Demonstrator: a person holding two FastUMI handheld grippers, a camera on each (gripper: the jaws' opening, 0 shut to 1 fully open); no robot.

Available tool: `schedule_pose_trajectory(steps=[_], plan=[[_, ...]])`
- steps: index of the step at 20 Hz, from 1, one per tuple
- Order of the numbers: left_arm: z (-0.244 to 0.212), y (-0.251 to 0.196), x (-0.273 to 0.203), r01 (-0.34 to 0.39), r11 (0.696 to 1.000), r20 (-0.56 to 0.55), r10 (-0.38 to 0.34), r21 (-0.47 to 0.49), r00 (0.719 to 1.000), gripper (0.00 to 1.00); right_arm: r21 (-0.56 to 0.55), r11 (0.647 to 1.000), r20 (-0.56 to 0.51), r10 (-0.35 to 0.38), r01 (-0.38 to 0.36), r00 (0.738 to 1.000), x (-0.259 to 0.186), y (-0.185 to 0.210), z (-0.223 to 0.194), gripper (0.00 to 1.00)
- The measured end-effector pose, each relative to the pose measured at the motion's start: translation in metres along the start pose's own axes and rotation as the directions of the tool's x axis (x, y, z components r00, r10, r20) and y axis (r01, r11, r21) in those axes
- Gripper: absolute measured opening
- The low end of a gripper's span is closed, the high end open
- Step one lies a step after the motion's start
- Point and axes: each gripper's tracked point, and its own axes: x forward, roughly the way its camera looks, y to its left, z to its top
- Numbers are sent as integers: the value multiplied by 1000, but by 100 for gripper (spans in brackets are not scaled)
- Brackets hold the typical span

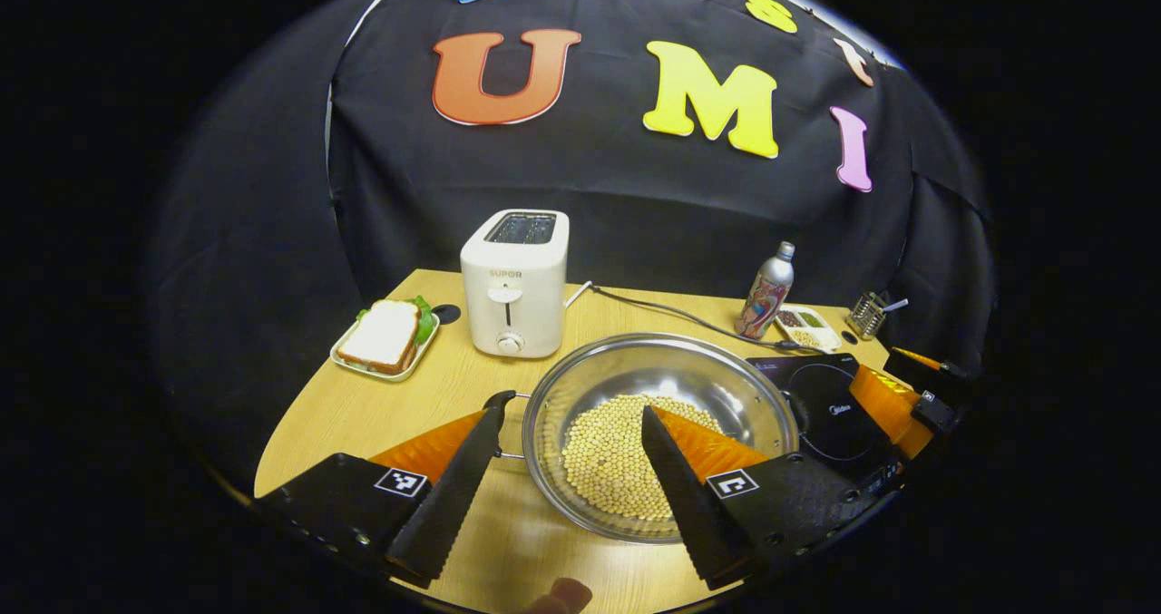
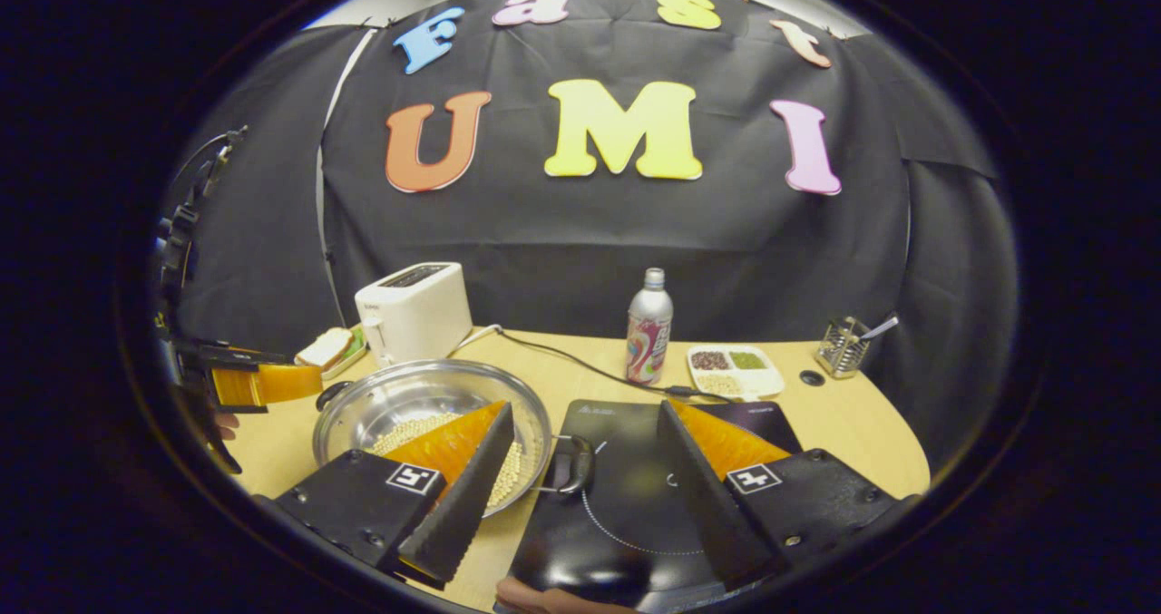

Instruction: First push the handle of the pot to place it horizontally, then grasp the pot with both hands and set it on the induction cooktop.

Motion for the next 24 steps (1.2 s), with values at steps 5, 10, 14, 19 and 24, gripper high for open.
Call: schedule_pose_trajectory(steps=[5, 10, 14, 19, 24], plan=[[-22, 22, 38, -33, 999, -87, 32, -4, 996, 96, 16, 1000, -80, 8, -7, 997, 30, 11, -23, 99], [-41, 42, 67, -46, 998, -163, 40, -33, 986, 96, 13, 1000, -140, -14, 16, 990, 61, 12, -43, 99], [-56, 49, 80, -45, 999, -211, 39, -21, 977, 93, 31, 999, -212, -24, 31, 977, 75, 14, -59, 100], [-59, 47, 83, -13, 1000, -223, 13, -1, 975, 65, 34, 999, -265, -12, 22, 964, 89, 14, -72, 94], [-61, 48, 81, -19, 1000, -243, 24, 22, 970, 64, 4, 1000, -260, -6, 7, 966, 93, 7, -72, 69]])
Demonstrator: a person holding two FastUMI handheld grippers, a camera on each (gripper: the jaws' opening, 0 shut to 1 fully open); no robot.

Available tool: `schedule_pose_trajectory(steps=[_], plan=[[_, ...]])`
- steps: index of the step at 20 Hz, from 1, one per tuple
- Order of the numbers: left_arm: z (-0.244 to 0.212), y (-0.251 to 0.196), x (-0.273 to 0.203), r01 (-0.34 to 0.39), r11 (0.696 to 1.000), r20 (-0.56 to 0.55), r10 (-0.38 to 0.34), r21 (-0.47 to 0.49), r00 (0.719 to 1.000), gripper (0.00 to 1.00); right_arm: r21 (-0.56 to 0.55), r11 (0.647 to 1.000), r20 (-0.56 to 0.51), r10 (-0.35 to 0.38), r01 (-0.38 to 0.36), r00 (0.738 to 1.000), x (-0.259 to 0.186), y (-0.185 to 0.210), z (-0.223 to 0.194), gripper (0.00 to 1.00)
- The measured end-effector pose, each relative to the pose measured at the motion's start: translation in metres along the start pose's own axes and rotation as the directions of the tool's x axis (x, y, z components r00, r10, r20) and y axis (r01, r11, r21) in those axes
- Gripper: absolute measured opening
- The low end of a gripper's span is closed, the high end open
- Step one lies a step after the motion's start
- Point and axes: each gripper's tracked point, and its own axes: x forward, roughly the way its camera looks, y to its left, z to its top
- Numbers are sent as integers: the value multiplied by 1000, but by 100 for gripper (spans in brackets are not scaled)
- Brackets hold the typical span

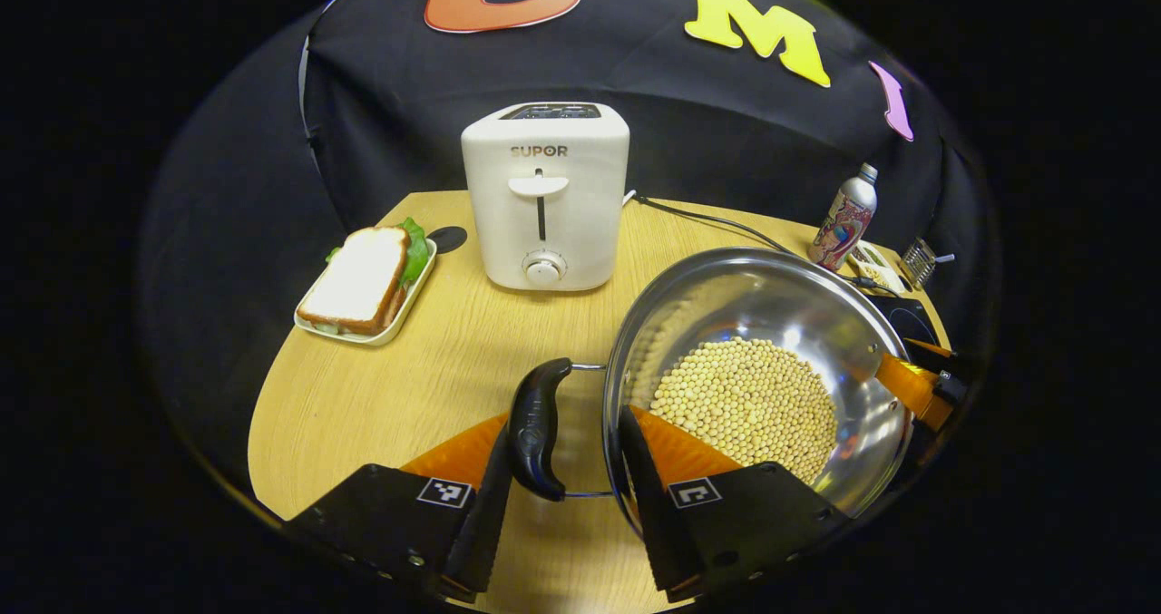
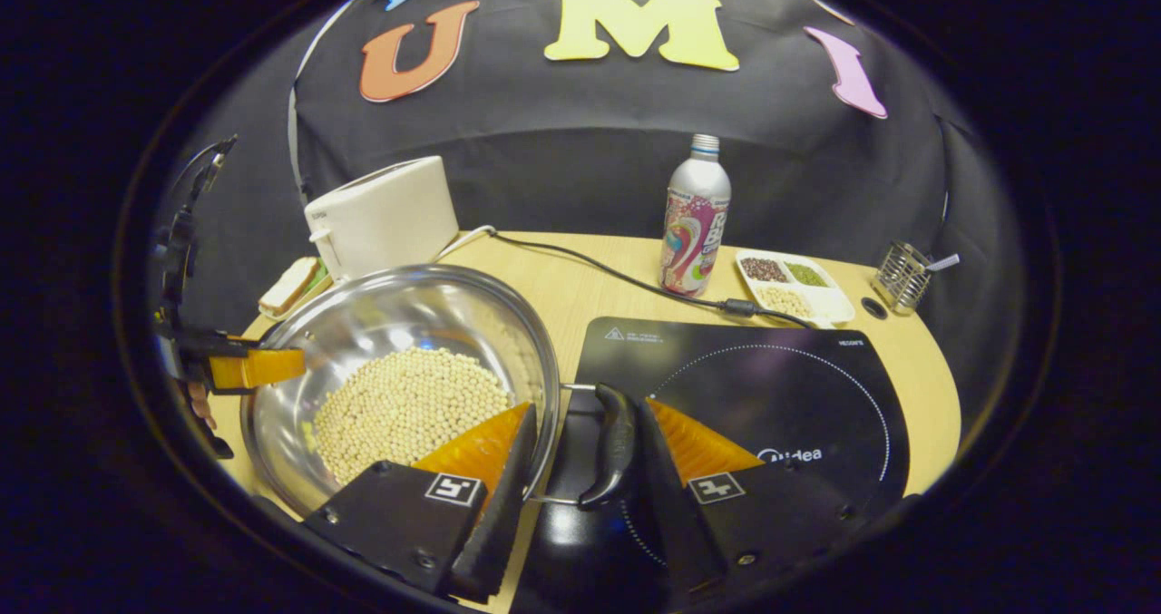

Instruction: First push the handle of the pot to place it horizontally, then grasp the pot with both hands and set it on the induction cooktop.

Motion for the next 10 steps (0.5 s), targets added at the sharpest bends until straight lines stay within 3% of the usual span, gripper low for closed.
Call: schedule_pose_trajectory(steps=[6, 7, 8, 10], plan=[[-4, -2, 5, 39, 999, -23, -39, -1, 999, 64, 4, 1000, 6, 2, -2, 1000, 3, 0, 3, 60], [-4, -1, 5, 34, 999, -23, -34, 8, 999, 54, 5, 1000, 9, 4, -4, 1000, 4, 1, 3, 59], [-1, 0, 1, 30, 999, -18, -30, -12, 999, 64, -3, 1000, 9, 2, -2, 1000, 4, 0, 4, 58], [-4, -4, 1, 22, 1000, -35, -23, -20, 999, 49, 3, 1000, 8, 8, -8, 1000, 2, -1, 3, 57]])
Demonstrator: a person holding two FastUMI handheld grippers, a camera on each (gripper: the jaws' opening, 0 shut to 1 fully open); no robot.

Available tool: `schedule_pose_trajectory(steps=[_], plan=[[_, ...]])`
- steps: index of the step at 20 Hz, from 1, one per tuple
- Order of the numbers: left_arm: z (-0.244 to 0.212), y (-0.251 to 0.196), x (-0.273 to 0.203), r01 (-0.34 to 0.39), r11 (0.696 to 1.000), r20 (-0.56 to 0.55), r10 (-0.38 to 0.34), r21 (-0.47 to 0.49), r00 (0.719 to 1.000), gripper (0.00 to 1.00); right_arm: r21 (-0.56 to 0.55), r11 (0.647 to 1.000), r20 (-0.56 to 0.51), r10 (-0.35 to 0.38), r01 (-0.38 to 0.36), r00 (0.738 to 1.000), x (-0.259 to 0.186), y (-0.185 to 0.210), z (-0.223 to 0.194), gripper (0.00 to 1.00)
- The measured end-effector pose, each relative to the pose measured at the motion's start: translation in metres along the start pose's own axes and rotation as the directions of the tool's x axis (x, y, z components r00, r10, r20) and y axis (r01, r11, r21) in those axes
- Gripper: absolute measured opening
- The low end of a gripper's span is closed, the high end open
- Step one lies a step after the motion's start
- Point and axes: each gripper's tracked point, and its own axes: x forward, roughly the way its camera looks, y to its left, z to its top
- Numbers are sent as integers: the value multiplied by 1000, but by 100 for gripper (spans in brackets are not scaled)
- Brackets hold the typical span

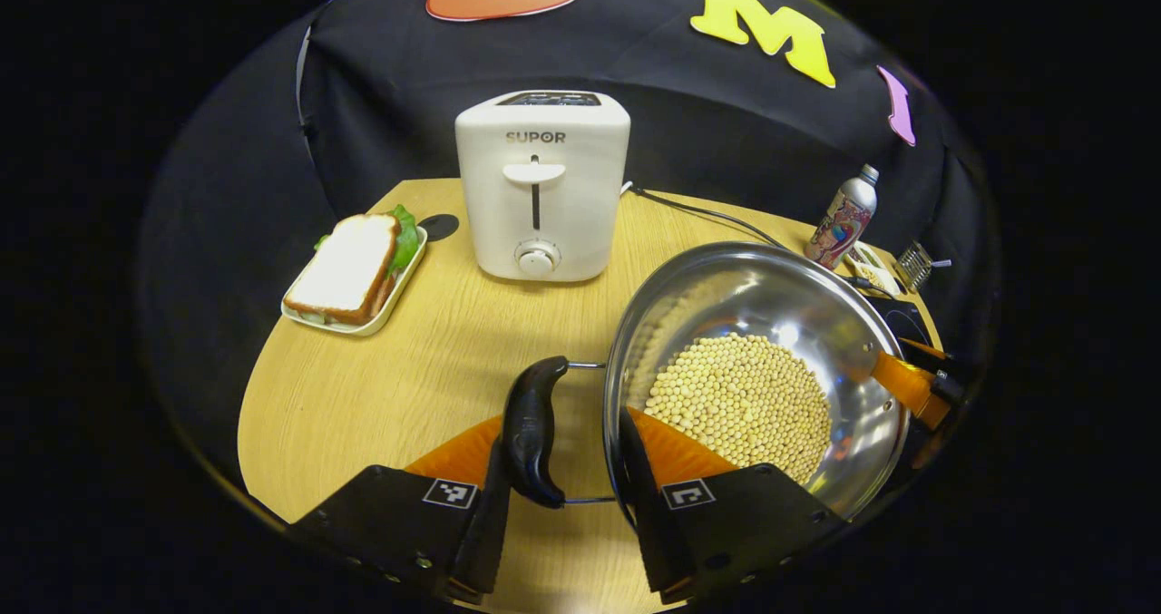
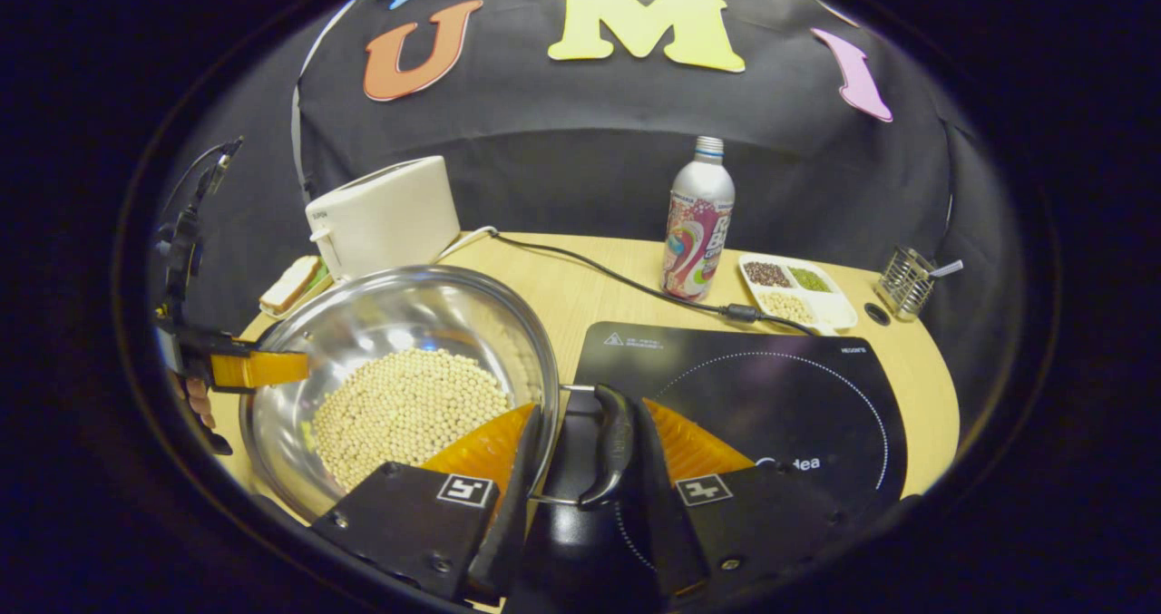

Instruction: First push the handle of the pot to place it horizontally, then grasp the pot with both hands and set it on the induction cooktop.

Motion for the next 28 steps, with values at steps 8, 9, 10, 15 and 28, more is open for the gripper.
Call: schedule_pose_trajectory(steps=[8, 9, 10, 15, 28], plan=[[9, -5, -21, -53, 997, 14, 52, 52, 999, 59, 84, 993, -52, 83, -78, 995, -23, -1, -4, 56], [12, -6, -22, -57, 997, 21, 56, 58, 998, 59, 81, 993, -45, 91, -87, 995, -30, -3, 0, 56], [16, -7, -24, -62, 996, 30, 60, 61, 998, 59, 83, 992, -40, 100, -96, 994, -37, -5, 3, 56], [16, -5, -29, -51, 996, 53, 47, 78, 997, 59, 75, 989, -12, 131, -130, 991, -79, -27, 30, 53], [10, -7, -16, 6, 992, 145, -24, 122, 989, 58, 124, 988, 39, 82, -87, 996, -163, -166, 84, 55]])
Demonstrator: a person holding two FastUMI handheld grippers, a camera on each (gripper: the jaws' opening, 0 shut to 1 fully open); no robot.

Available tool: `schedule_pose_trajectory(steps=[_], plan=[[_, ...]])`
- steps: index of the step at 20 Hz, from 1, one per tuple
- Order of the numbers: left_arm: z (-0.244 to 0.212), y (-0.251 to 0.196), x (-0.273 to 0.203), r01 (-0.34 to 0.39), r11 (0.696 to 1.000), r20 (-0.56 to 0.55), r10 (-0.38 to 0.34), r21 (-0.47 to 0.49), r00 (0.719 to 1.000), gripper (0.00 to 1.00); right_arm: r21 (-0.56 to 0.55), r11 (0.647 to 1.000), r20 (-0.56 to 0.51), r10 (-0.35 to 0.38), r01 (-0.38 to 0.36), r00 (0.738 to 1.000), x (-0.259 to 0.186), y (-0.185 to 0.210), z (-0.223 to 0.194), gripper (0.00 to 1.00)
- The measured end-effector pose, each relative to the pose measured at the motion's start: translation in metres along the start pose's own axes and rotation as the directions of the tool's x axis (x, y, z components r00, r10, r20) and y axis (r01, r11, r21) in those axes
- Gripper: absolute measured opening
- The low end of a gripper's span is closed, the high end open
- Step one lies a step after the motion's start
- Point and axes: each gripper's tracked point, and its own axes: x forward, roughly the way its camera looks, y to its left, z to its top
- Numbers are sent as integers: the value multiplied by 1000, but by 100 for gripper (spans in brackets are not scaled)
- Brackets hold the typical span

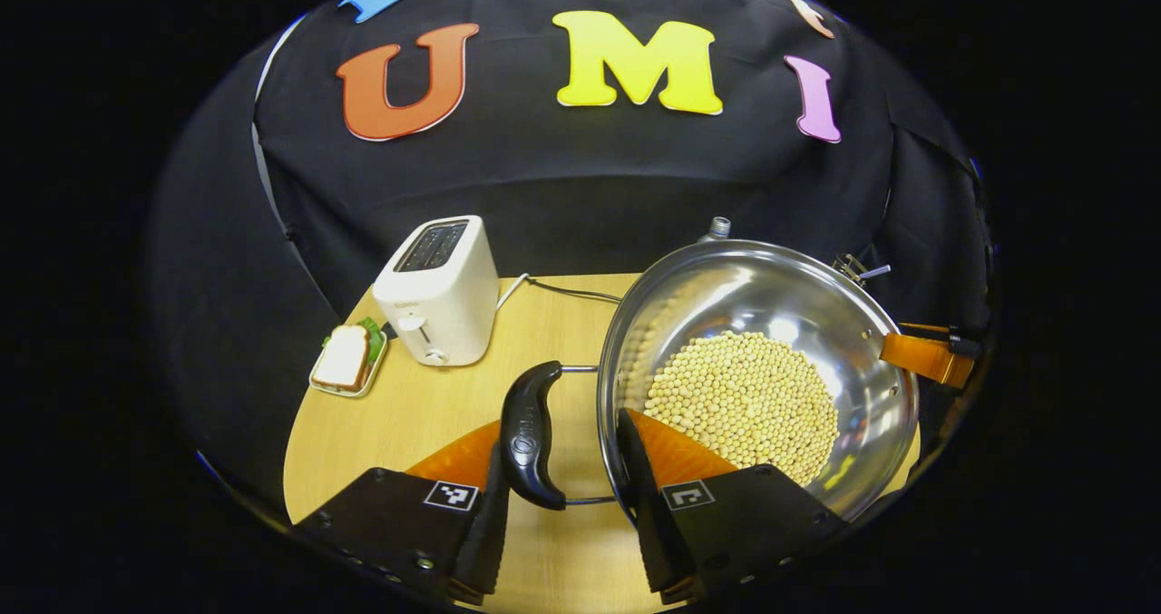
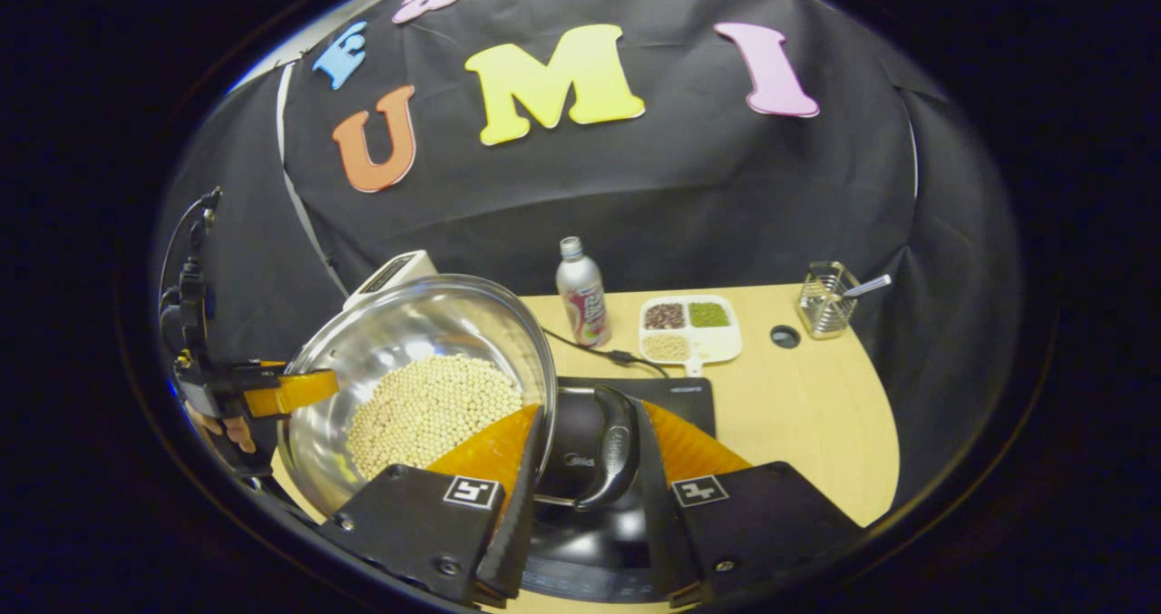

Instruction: First push the handle of the pot to place it horizontally, then grasp the pot with both hands and set it on the induction cooktop.

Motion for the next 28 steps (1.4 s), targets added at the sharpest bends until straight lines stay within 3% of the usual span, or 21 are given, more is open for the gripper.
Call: schedule_pose_trajectory(steps=[11, 28], plan=[[2, 2, 2, 24, 1000, -2, -24, 8, 1000, 59, 22, 999, 2, -43, 43, 999, -16, -84, 5, 55], [0, 1, 1, 36, 999, -42, -37, -34, 998, 59, 58, 997, 5, -46, 45, 999, 47, -120, -46, 53]])
